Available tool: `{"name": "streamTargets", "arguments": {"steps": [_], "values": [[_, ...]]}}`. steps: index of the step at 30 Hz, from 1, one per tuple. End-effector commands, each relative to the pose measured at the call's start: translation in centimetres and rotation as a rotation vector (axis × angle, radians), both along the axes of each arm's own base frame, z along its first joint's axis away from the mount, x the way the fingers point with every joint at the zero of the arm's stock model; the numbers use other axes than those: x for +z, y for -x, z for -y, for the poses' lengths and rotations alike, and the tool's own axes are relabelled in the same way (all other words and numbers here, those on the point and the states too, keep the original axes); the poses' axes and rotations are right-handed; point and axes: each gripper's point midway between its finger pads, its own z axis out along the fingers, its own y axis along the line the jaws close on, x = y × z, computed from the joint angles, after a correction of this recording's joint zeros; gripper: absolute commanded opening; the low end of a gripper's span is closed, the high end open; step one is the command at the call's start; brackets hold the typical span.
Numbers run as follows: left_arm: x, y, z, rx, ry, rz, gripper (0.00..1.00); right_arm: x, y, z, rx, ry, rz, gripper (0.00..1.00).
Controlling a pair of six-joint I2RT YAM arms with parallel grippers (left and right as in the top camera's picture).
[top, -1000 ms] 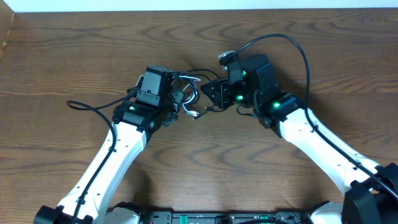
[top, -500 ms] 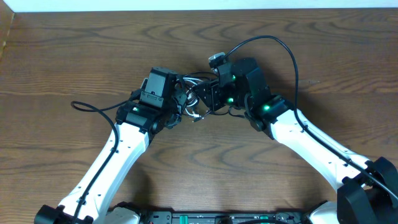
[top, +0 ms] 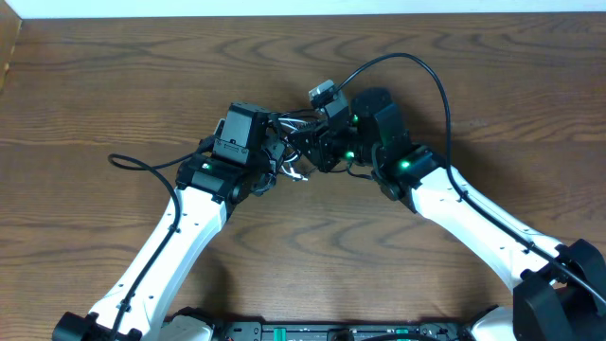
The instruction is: Untangle cables
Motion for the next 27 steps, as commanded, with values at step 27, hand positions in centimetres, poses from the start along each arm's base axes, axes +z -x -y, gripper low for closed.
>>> {"name": "streamTargets", "arguments": {"steps": [27], "values": [[0.8,0.4,1.4,-0.040,0.066,-0.003,0.07,-3.5,-1.4,-1.2,0.043,0.153,0.163,0.26]]}}
